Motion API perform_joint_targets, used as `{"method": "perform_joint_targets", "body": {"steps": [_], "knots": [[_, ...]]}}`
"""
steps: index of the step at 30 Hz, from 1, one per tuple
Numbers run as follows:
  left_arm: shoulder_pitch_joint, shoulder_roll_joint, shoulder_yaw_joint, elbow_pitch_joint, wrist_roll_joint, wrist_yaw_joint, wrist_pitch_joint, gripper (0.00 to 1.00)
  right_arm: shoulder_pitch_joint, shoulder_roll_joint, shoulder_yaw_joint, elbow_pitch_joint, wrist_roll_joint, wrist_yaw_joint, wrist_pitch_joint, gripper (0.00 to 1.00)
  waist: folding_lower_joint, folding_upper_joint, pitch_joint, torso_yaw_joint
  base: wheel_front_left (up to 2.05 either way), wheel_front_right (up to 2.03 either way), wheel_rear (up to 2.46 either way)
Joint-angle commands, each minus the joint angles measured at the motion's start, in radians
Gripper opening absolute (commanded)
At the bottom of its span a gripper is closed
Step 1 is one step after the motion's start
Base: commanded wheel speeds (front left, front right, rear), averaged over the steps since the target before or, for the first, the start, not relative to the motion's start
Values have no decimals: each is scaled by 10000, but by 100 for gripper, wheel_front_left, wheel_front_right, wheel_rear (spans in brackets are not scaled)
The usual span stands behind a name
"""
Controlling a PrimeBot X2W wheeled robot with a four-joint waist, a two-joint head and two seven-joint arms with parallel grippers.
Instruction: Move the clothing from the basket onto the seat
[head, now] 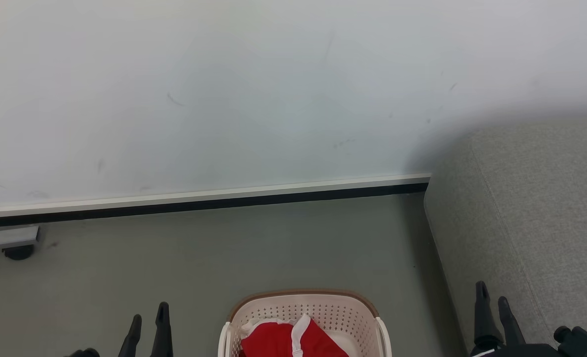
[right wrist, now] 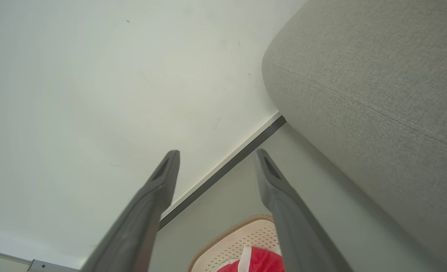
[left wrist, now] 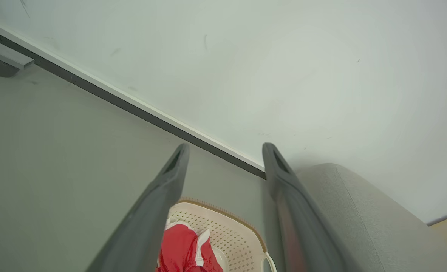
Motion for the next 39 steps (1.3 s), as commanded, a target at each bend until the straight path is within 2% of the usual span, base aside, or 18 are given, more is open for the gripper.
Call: {"method": "perform_joint_targets", "body": {"steps": [1, 6, 21, 39], "knots": [[64, 67, 9, -127, 263, 23, -68, 100, -208, -78, 53, -61, -208, 4, -84, 100, 0, -1, -3, 4, 0, 0, 0], [115, 89, -1, -174, 1228, 51, -223, 100, -200, -79, 212, -3, -1046, 4, -250, 100, 0, -1, -44, 25, 0, 0, 0], [183, 172, -31, -141, 3023, 71, -562, 100, -262, -89, 548, 241, -2744, 5, -617, 100, 0, -1, -123, 25, 0, 0, 0], [5, 137, 201, 7, 4113, 86, -904, 100, -466, -97, 796, 711, -4169, 6, -983, 100, 0, -1, -63, 56, 0, 0, 0]]}}
